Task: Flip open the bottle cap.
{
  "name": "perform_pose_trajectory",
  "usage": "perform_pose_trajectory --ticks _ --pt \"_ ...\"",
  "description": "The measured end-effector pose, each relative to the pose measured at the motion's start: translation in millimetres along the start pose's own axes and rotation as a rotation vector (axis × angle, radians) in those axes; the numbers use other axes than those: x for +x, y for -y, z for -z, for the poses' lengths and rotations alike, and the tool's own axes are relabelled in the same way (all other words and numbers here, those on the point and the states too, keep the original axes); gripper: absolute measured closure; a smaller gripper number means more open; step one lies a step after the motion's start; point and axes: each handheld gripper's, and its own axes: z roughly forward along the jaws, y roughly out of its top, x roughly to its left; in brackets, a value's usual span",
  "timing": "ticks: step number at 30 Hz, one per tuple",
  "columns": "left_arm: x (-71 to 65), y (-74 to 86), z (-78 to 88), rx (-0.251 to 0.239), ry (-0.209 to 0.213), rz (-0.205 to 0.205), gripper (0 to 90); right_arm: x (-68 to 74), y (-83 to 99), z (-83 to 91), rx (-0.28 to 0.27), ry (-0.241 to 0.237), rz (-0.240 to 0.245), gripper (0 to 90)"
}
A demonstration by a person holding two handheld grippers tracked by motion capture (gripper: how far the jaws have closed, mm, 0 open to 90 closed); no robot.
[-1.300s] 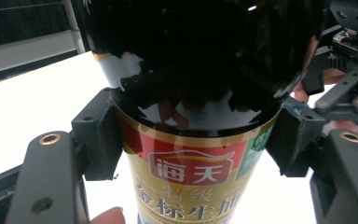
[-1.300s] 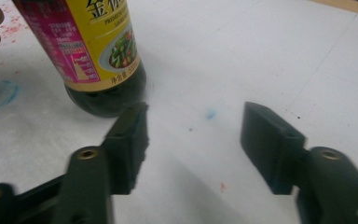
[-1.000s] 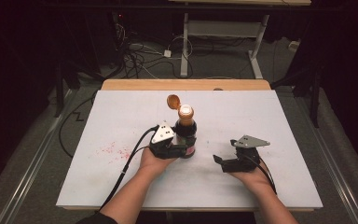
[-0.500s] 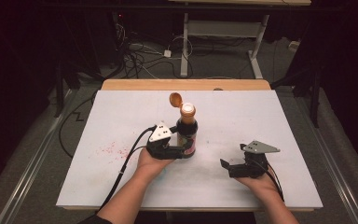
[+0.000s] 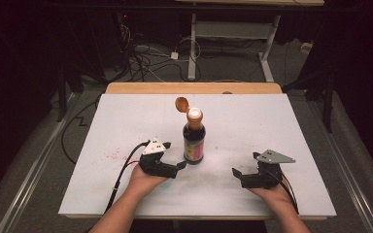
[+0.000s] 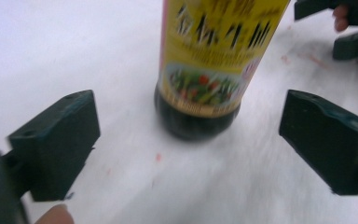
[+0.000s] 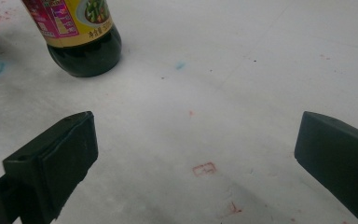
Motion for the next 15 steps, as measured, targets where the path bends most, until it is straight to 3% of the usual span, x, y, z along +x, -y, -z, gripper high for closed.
perform_pose_trajectory --ticks 5,15 --pt "11.0 4.6 19.3 0.009 -0.044 -0.004 0.0 0.3 0.8 1.9 -0.018 0.006 0.000 0.7" --pt "31.9 7.5 72.7 -0.032 -0.124 -0.051 0.0 -0.4 1.9 3.8 -0.035 0.014 -0.012 0.7"
